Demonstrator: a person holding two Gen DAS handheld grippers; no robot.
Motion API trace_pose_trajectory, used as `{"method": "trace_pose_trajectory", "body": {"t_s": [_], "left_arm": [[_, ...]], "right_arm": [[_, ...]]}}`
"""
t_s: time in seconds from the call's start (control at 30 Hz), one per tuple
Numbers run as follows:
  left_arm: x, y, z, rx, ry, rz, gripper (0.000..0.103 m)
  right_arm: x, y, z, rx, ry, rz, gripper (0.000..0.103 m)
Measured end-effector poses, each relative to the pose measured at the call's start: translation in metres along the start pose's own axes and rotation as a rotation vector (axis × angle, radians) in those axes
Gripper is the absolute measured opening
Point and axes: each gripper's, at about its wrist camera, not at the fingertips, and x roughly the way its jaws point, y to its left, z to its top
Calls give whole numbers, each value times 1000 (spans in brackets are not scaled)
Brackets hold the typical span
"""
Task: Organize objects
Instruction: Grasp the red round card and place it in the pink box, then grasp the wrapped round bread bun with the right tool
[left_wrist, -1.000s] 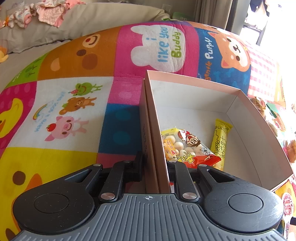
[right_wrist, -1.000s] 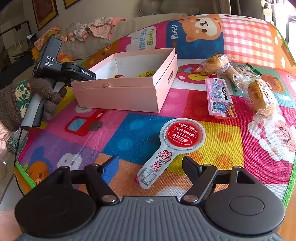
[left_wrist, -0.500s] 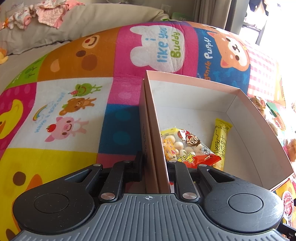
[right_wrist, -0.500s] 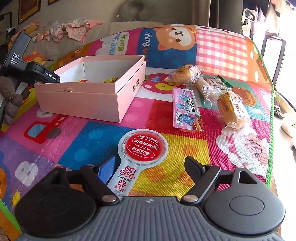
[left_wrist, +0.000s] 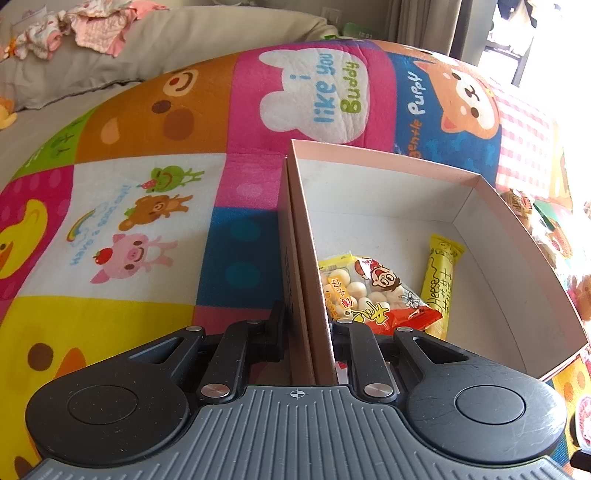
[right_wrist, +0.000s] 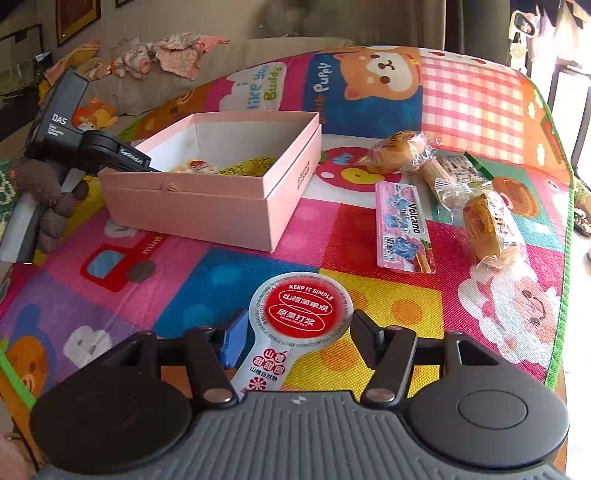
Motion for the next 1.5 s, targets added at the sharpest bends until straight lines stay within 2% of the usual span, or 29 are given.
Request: {"method": "trace_pose_trajectory", "body": {"t_s": [0.13, 0.27, 0.5, 0.57, 0.63, 0.7, 0.73, 0.77, 0.9, 1.03, 1.2, 1.37, 1.5], "left_arm": [[0, 0, 0, 3, -1, 2, 17], [0, -1, -1, 10, -2, 3, 17], [0, 2, -1, 2, -4, -9, 17], [0, 2, -2, 3, -7, -11, 17], [0, 3, -2, 5, -11, -14, 17], [0, 3, -3, 6, -15, -17, 17], [0, 3, -4, 9, -18, -17, 17], [0, 2, -4, 10, -21, -16, 17], [0, 3, -6, 5, -28, -19, 17], [0, 3, -6, 2, -35, -20, 17], [-2, 0, -11, 18, -58, -8, 17], [-2, -3, -12, 38, -67, 3, 17], [-3, -4, -15, 39, -82, 10, 17]], "right_arm": [[-24, 8, 31, -40, -43, 57, 60], [-24, 16, 84, -52, -68, 117, 60], [29, 54, 193, -127, -159, 69, 60], [50, 63, 220, -119, -137, 54, 61], [60, 67, 233, -116, -139, 28, 61], [58, 63, 233, -122, -152, 12, 62], [53, 57, 228, -123, -156, 11, 67], [48, 50, 221, -127, -159, 6, 71], [31, 10, 185, -131, -141, -68, 76], [31, -43, 144, -63, -60, -170, 77], [36, -108, 98, 96, 6, -263, 77], [37, -142, 80, 182, 12, -314, 78], [40, -151, 83, 230, -16, -308, 78]]}}
